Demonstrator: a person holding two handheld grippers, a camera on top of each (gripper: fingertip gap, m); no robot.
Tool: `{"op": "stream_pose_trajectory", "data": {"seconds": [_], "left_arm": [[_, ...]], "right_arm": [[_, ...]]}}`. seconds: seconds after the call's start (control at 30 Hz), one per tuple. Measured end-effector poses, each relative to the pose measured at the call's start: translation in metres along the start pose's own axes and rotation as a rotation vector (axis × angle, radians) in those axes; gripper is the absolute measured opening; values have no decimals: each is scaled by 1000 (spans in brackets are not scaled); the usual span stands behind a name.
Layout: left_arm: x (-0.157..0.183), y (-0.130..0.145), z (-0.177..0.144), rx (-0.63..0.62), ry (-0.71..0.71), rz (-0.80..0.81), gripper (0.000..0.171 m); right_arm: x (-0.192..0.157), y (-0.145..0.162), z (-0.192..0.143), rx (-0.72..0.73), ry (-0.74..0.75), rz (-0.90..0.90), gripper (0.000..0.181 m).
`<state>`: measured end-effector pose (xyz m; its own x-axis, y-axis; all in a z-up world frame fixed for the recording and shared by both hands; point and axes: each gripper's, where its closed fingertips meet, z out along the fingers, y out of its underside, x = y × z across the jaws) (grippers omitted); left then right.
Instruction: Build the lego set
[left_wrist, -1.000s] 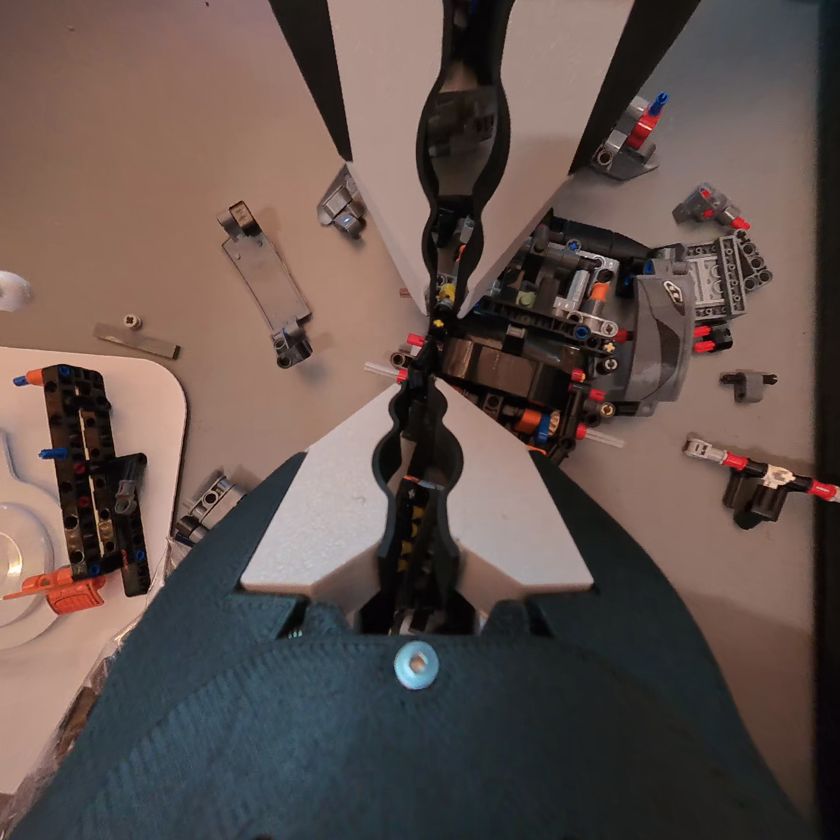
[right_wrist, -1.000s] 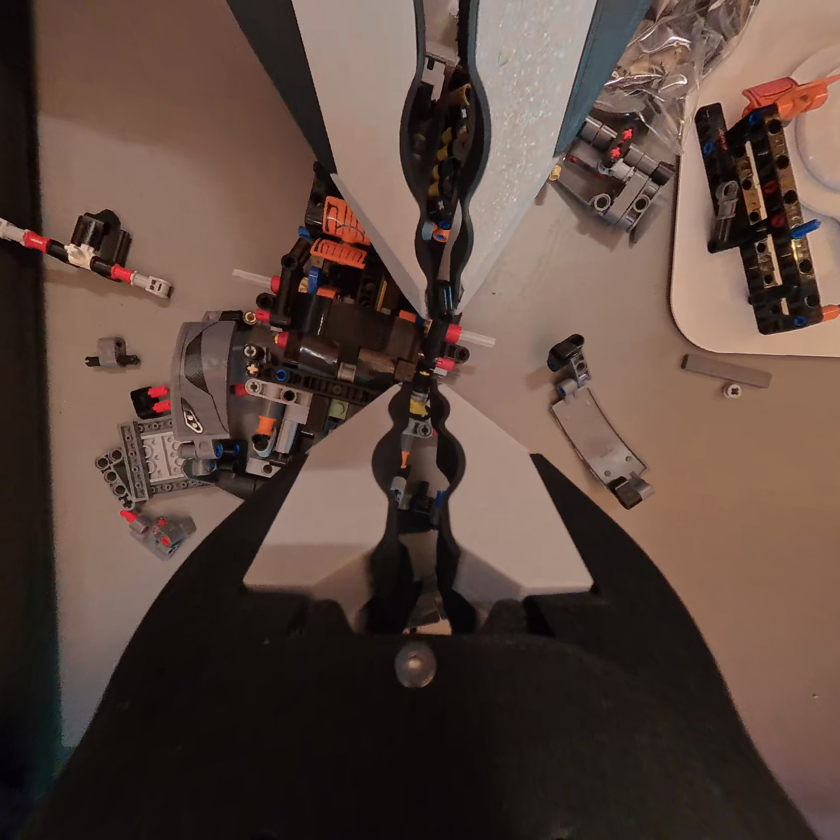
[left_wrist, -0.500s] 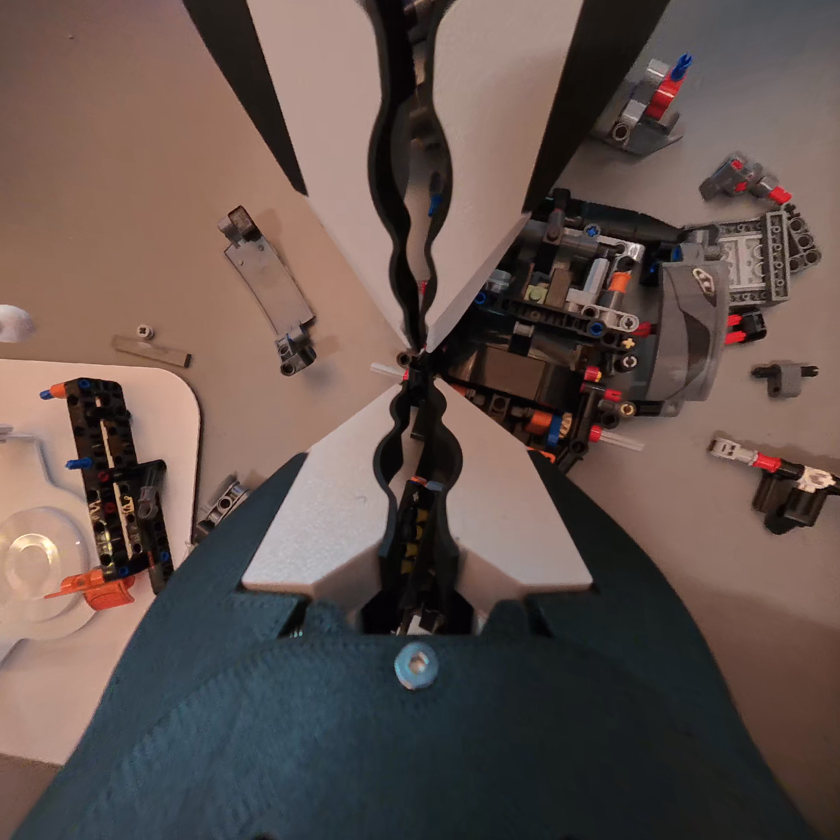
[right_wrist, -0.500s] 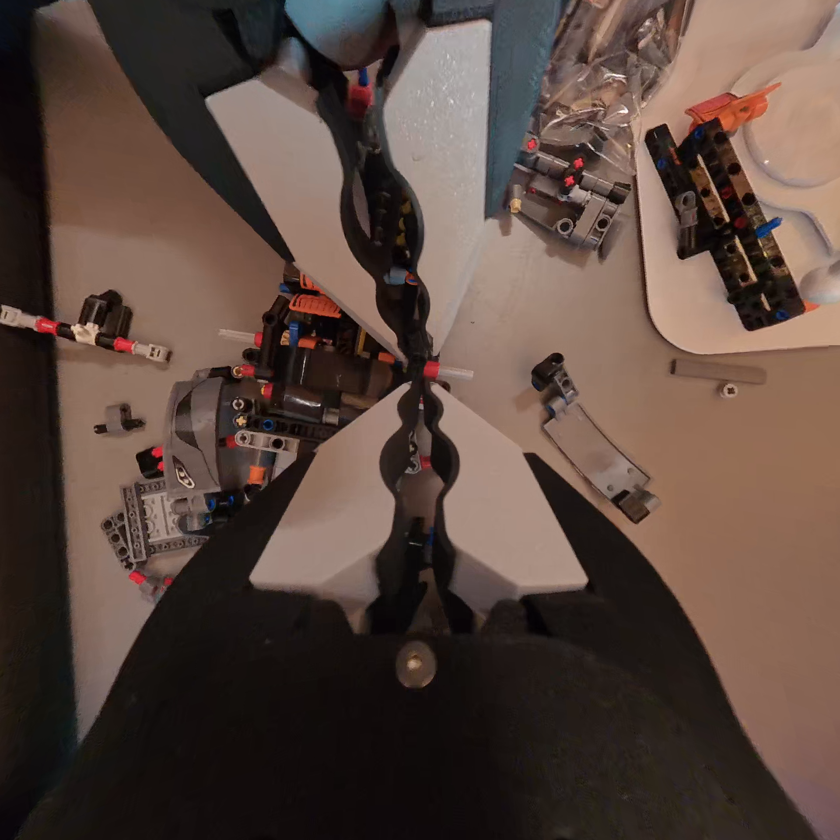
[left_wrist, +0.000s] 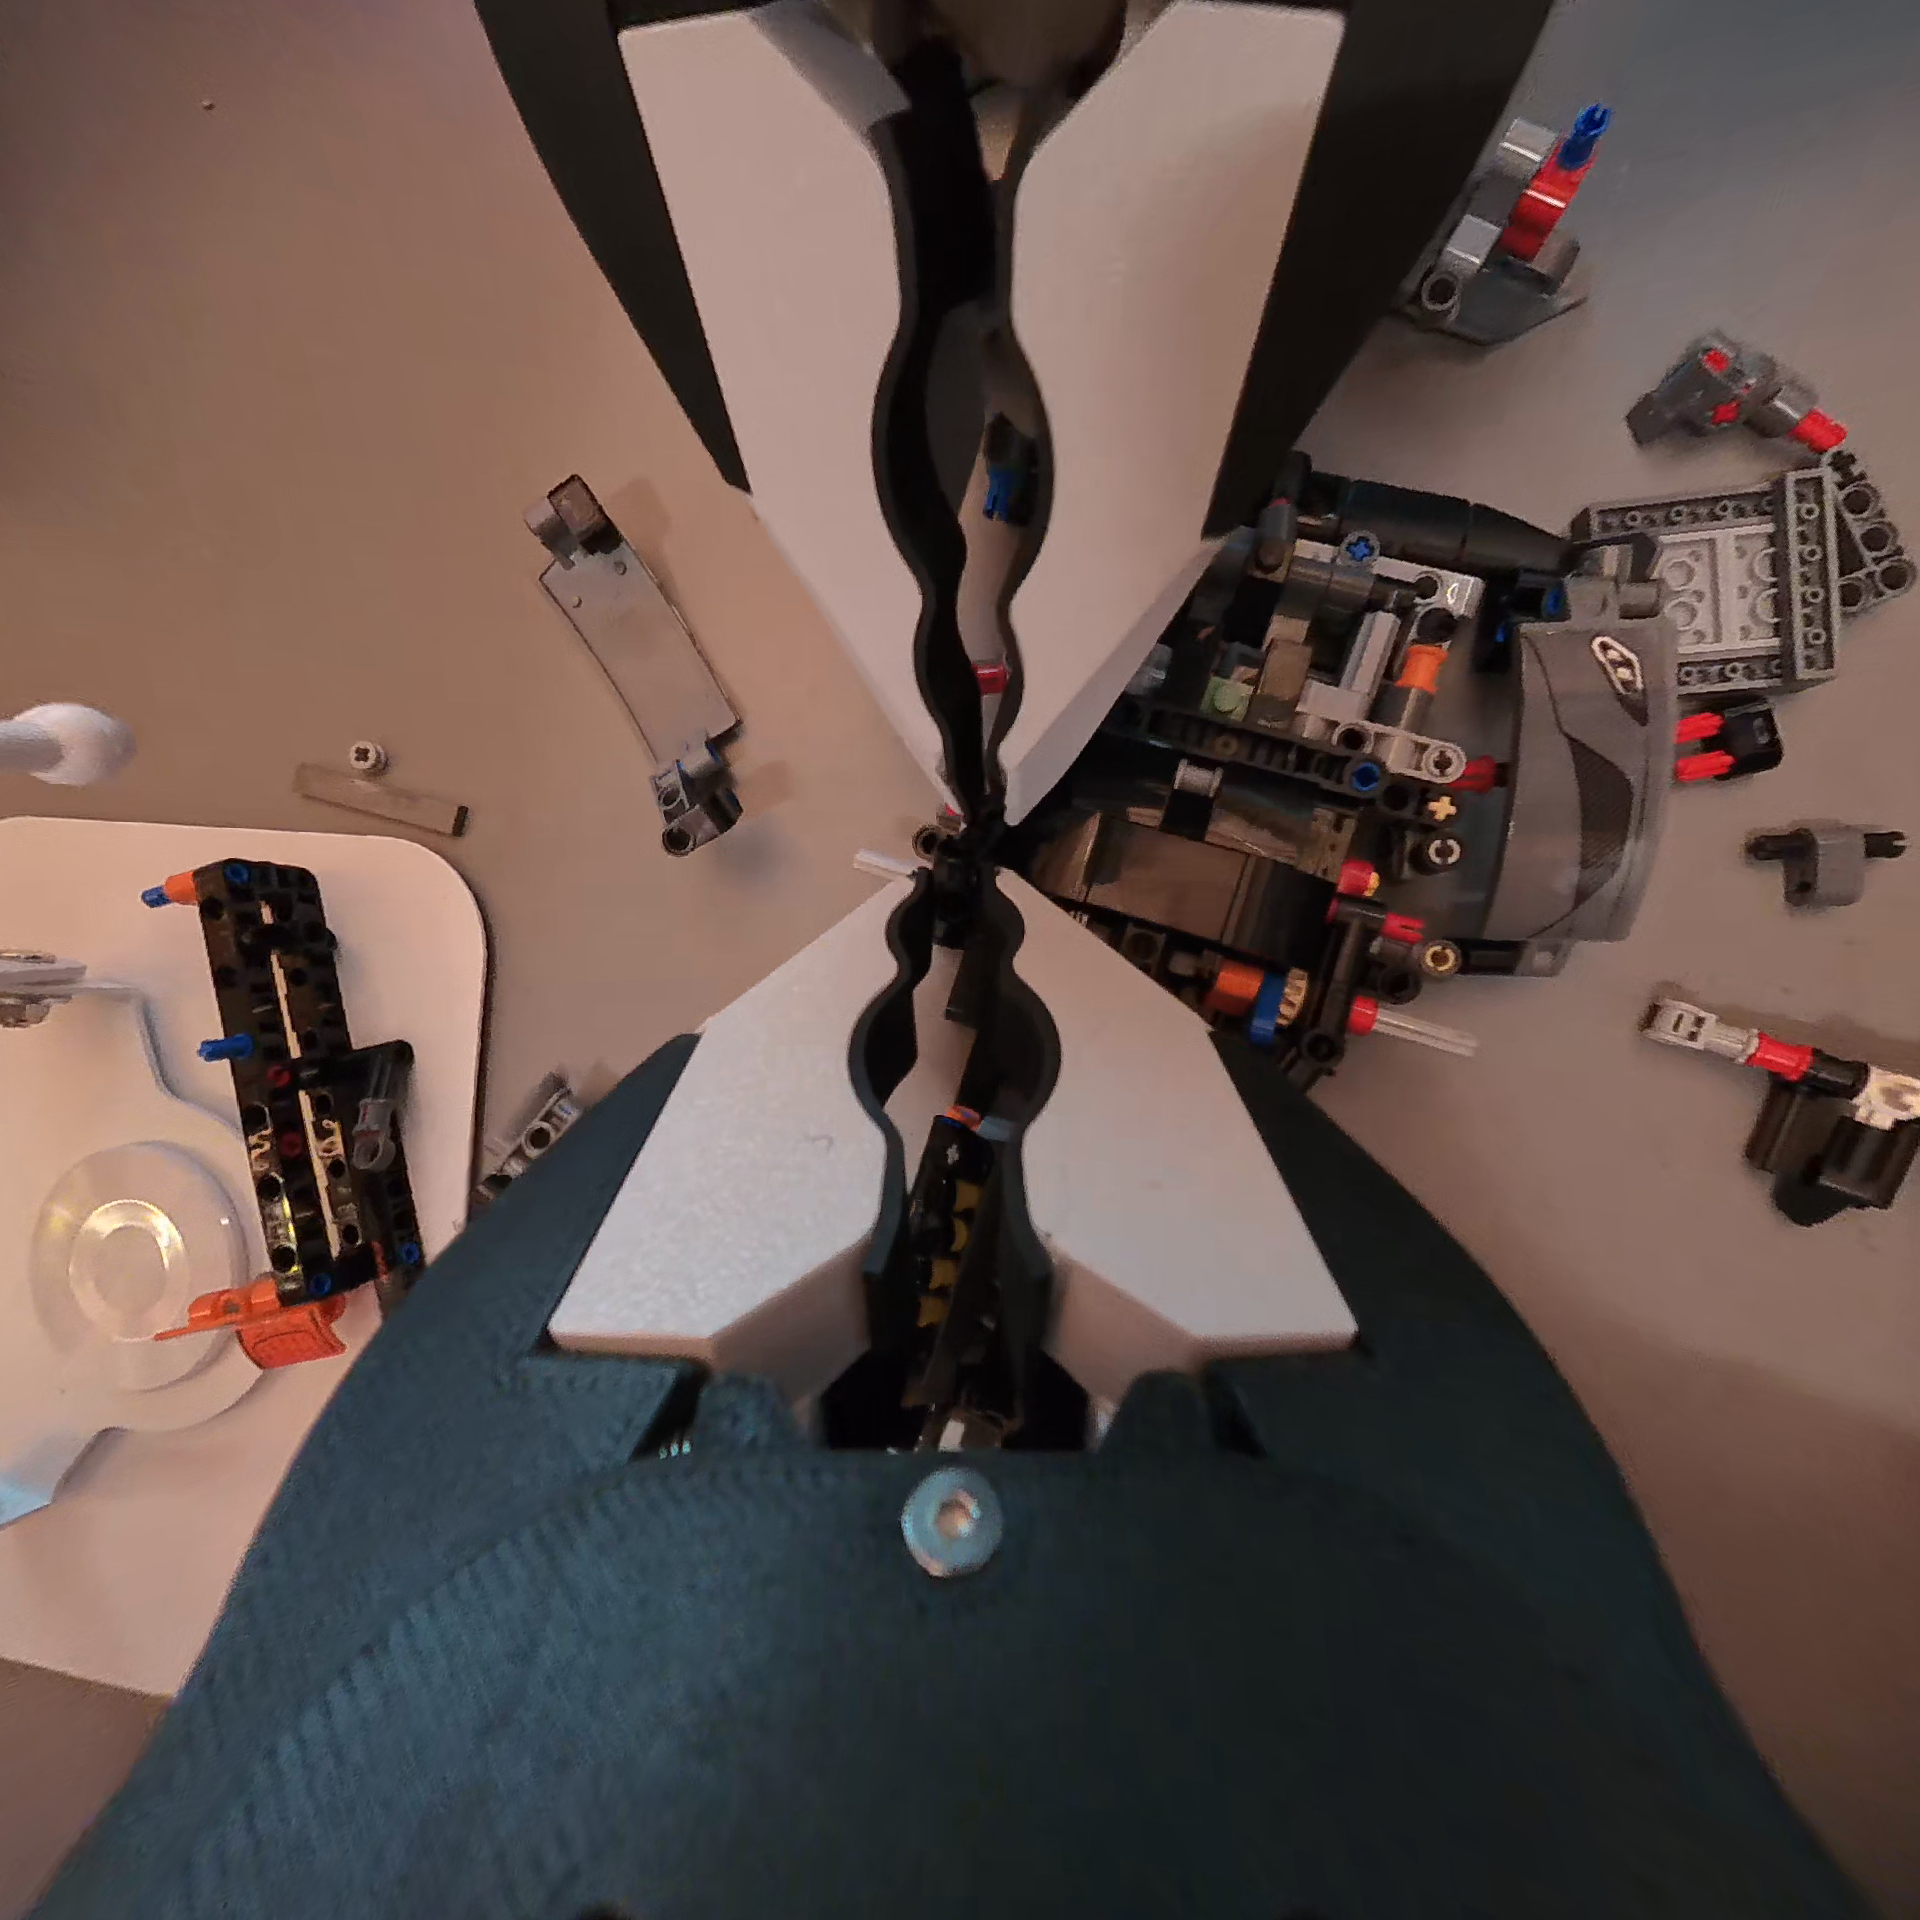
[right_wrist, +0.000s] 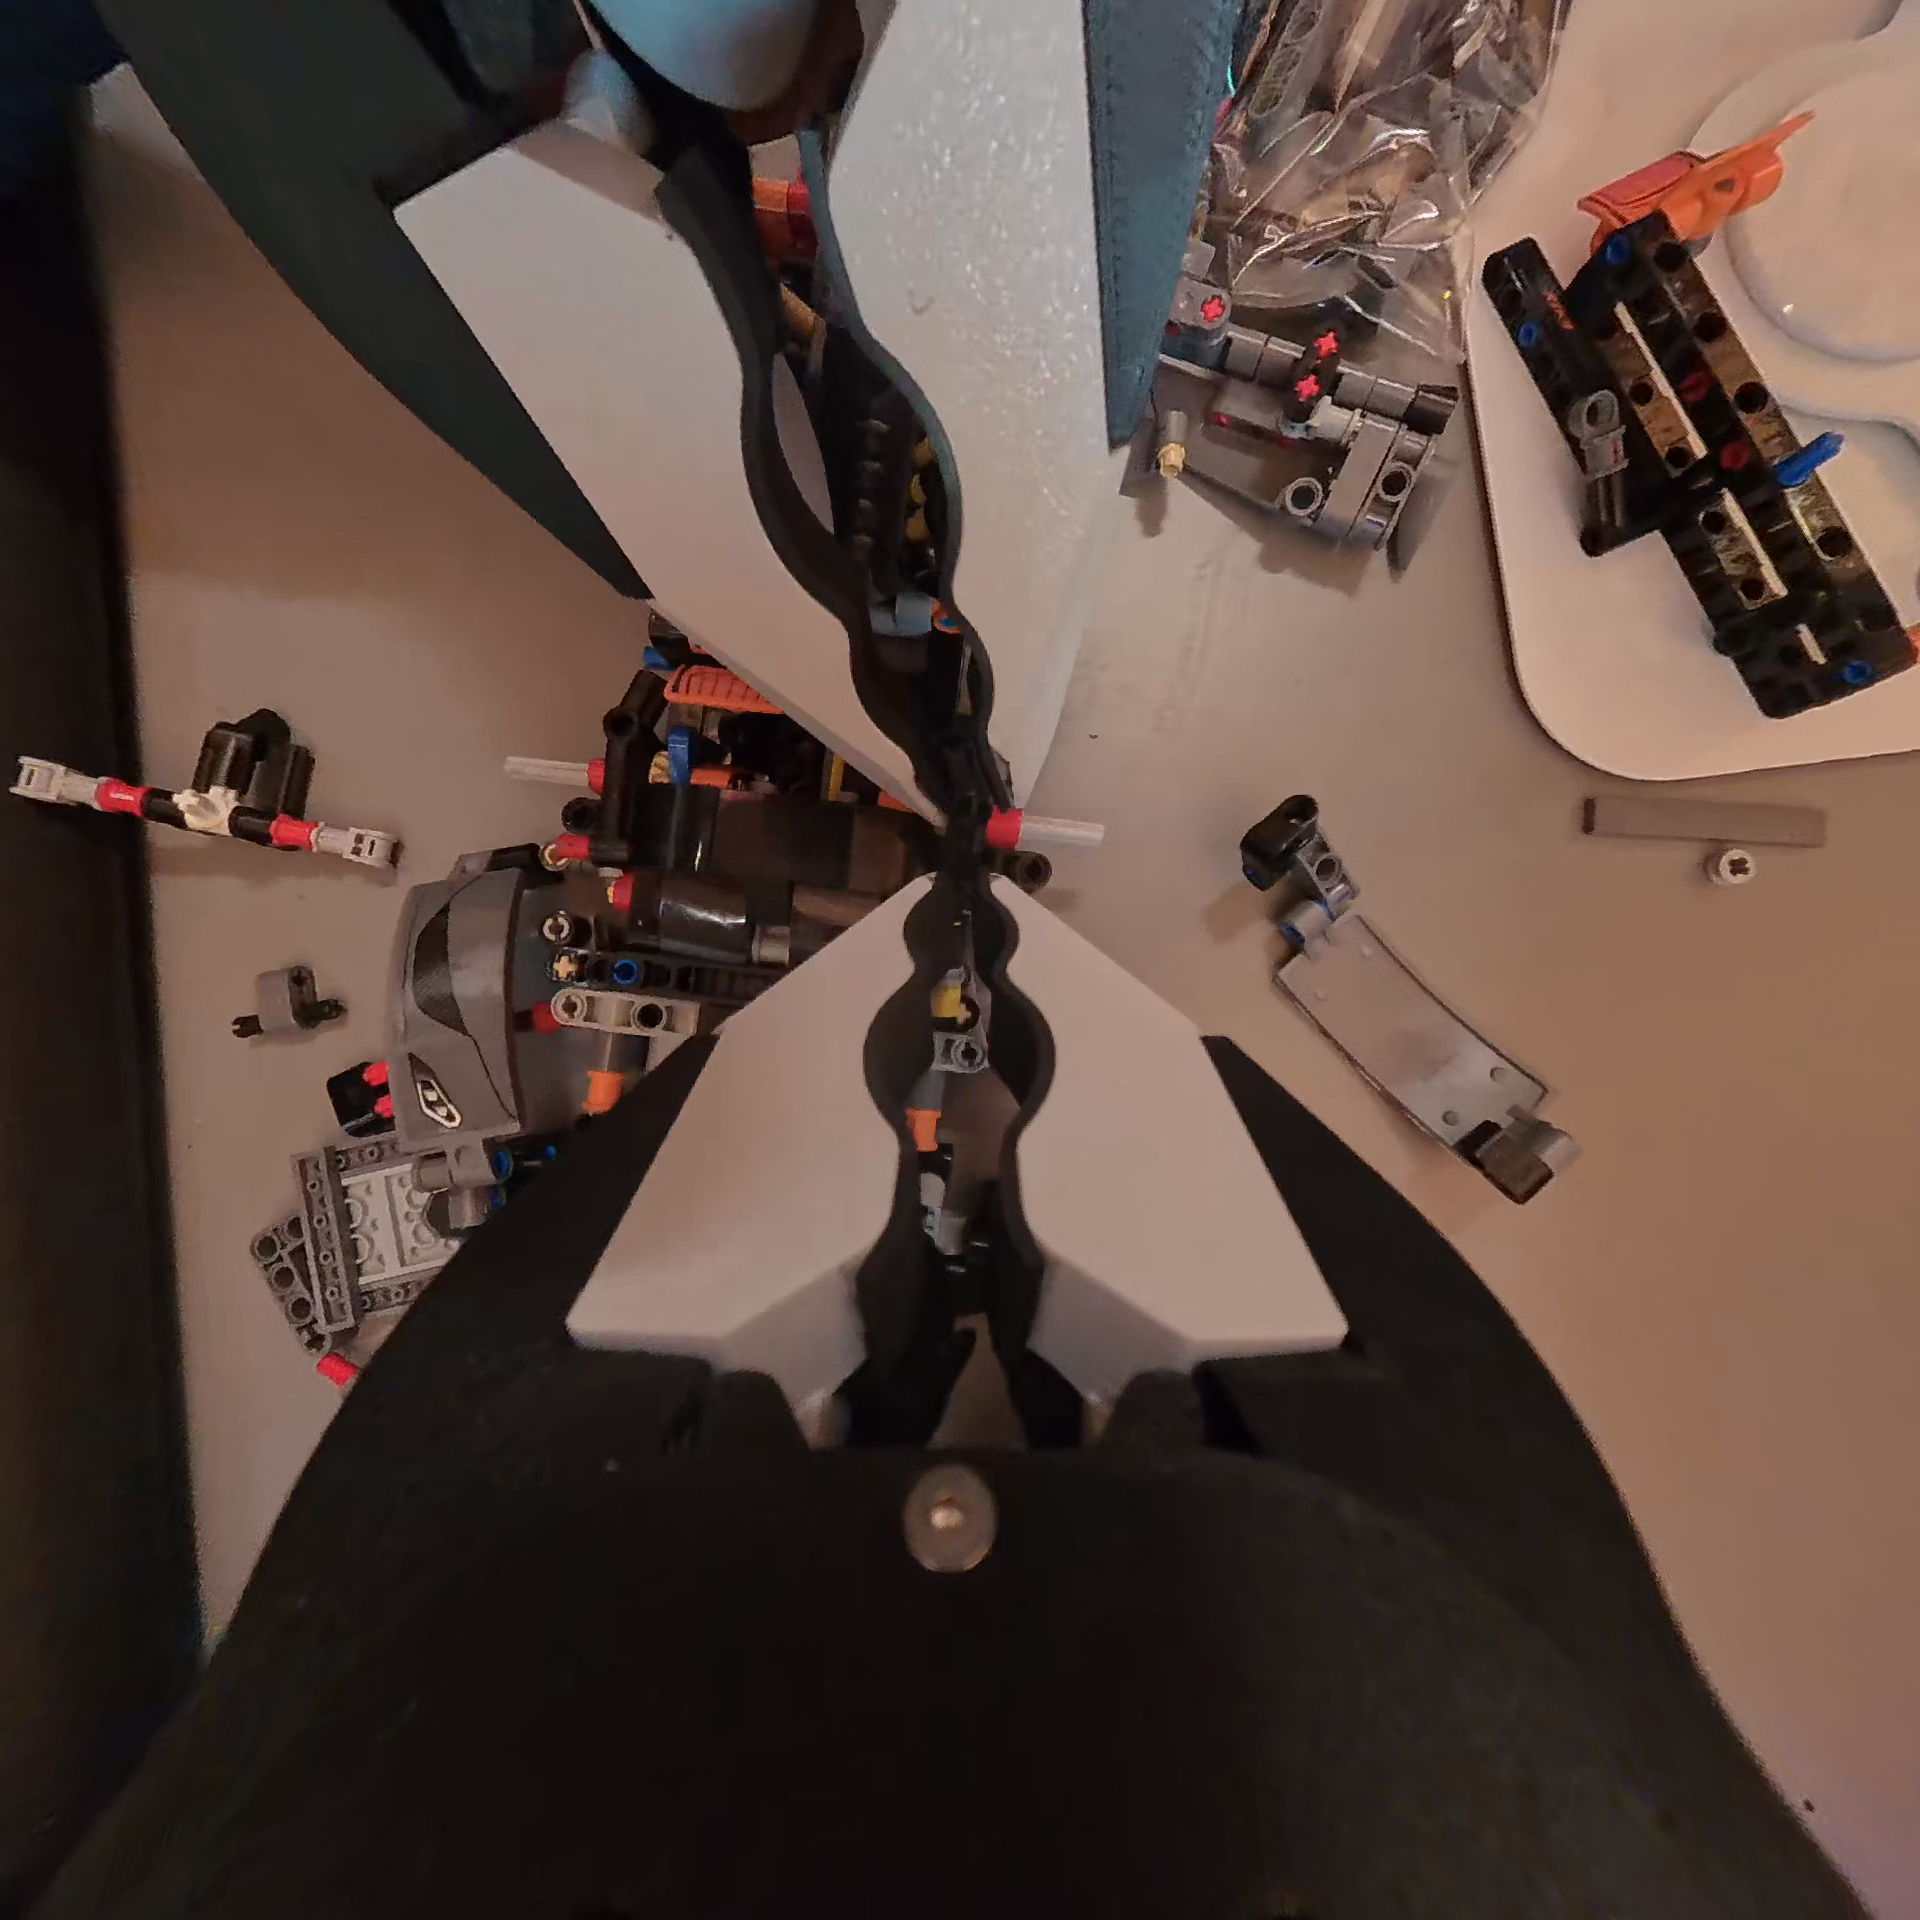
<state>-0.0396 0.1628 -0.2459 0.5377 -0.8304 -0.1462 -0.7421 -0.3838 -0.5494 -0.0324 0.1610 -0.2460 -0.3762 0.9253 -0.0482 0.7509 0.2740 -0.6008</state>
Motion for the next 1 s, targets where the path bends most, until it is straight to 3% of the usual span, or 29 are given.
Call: {"op": "stream_pose_trajectory", "data": {"seconds": [0.2, 0.53, 0.63, 0.67, 0.77, 0.83, 0.93, 1.0], "left_arm": [[-2, 4, -3, -60, -42, 40, 3], [-1, 9, -10, -23, -9, 24, 4], [-23, -7, -66, 172, -94, -67, 3], [-23, 0, -73, 166, -93, -87, 3], [-21, 20, -44, 22, -92, -92, 4], [-20, 17, -26, -12, -73, -89, 4], [-20, 38, -3, -100, -28, -135, 5], [-19, 45, 1, -106, -3, -168, 18]], "right_arm": [[0, 1, 1, 14, 23, -52, 0], [-3, 1, 4, 49, 3, -61, 0], [-2, 5, 0, 53, 4, -64, 0], [-2, 5, 0, 57, 3, -61, 0], [-2, 3, 0, 49, 16, -66, 0], [-3, 3, -1, 59, 19, -80, 0], [-3, 2, -2, 68, 17, -89, 0], [-3, 2, -3, 75, 10, -88, 0]]}}
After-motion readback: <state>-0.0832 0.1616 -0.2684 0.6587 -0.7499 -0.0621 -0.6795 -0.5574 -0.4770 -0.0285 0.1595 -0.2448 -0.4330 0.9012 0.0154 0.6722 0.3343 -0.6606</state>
